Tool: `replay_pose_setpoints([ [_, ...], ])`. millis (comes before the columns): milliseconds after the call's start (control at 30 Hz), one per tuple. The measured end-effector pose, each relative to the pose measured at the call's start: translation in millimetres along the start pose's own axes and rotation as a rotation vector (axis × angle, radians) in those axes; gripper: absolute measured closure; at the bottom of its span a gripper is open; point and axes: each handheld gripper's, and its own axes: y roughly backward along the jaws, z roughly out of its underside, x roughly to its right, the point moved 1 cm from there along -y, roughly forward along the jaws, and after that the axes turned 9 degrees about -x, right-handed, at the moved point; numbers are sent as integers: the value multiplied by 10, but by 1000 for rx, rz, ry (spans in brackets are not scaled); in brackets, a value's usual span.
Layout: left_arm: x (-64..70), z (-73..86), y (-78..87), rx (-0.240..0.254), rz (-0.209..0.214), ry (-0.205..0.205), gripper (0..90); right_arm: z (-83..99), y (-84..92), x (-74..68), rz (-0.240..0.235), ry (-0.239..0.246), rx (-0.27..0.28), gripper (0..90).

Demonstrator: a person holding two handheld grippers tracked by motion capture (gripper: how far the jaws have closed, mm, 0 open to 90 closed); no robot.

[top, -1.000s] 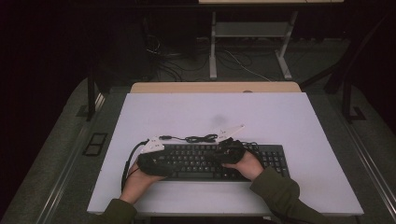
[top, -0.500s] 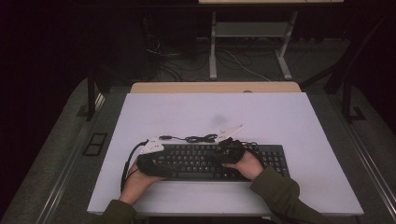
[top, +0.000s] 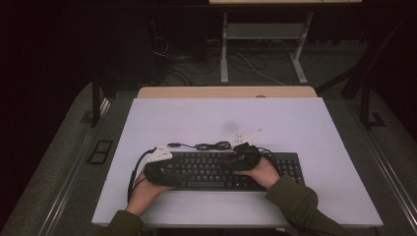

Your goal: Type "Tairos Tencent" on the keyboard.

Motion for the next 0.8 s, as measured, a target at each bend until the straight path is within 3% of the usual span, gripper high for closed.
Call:
replay_pose_setpoints([
  [300,-10,-11,0,4,16,13,216,0,24,9,-8,-12,53,351],
  [800,-87,-204,-30,26,16,9,227,-17,80,34,-8,-19,109,274],
])
